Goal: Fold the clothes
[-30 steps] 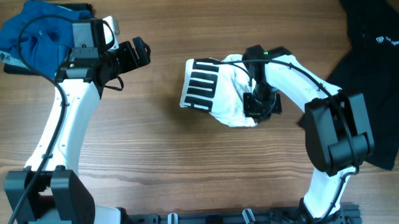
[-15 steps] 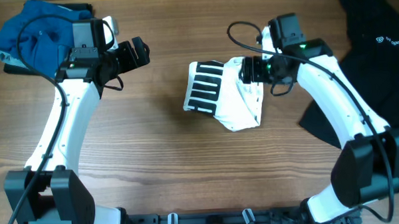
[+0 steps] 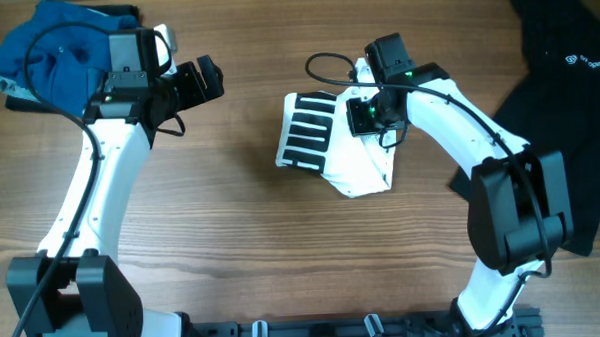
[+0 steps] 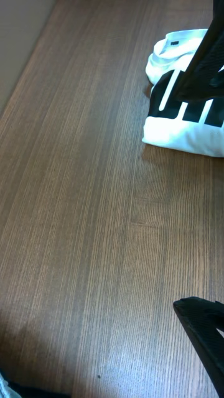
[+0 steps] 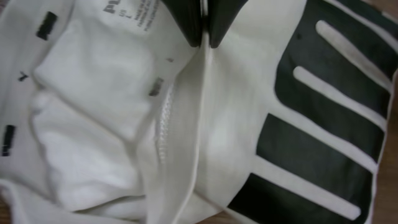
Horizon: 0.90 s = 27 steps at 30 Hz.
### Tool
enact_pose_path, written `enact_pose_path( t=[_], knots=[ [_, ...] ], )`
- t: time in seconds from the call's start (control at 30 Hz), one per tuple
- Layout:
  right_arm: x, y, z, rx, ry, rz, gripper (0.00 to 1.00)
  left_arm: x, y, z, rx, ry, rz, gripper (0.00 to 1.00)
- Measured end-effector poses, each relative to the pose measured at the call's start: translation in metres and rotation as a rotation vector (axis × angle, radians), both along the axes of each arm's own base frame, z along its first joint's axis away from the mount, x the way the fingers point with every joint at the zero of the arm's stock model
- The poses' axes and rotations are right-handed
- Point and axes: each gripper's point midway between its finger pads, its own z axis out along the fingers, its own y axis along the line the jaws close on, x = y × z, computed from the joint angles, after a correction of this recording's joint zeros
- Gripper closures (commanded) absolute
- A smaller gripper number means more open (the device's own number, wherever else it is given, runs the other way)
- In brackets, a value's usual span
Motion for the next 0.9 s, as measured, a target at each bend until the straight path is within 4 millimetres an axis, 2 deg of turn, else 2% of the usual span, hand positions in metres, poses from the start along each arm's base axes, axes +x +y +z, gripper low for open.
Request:
enact_pose_path(
  t=[0.13,0.2,0.33,0.47,0.53,0.6,0.63,0.67,0.73,0.83,0.9],
  knots=[
    [0.000,-0.015,-0.004,-0.060,0.016,-0.072,0.96,-0.002,0.000,-0.002,0.001,0.012,0.000,0.00],
    [-0.013,-0.034,-0.008,-0.084,0.091,-0.119,0.94,-0.003,0.000,-0.002,0.001,0.014,0.000,0.00],
    [-0.031,-0.067,-0.011,-0.110,0.200,-0.177,0.81,-0.003,0.001,-0.003,0.003,0.016,0.001,0.00],
    [-0.026,-0.059,-0.008,-0.031,0.190,-0.148,0.48,-0.005,0.001,-0.004,0.004,0.024,-0.001,0.00],
    [-0.019,-0.056,0.002,0.023,0.175,-0.129,0.33,-0.007,-0.008,-0.004,0.004,0.022,-0.061,0.01],
    [0.008,-0.059,0.033,0.062,0.093,-0.130,0.28,-0.013,-0.030,-0.009,0.010,0.031,-0.156,0.03],
    [0.033,-0.065,0.061,0.086,0.002,-0.141,0.27,-0.017,-0.052,-0.018,0.015,0.046,-0.230,0.05],
    [0.045,-0.072,0.077,0.096,-0.049,-0.154,0.26,-0.020,-0.067,-0.026,0.020,0.060,-0.280,0.06],
    [0.066,-0.098,0.108,0.112,-0.150,-0.209,0.27,-0.025,-0.110,-0.047,0.046,0.065,-0.425,0.06],
    [0.064,-0.129,0.109,0.106,-0.138,-0.277,0.26,-0.023,-0.164,-0.061,0.059,-0.008,-0.571,0.07],
    [0.065,-0.137,0.109,0.105,-0.138,-0.295,0.26,-0.028,-0.205,-0.070,0.062,-0.055,-0.668,0.11]
  ],
)
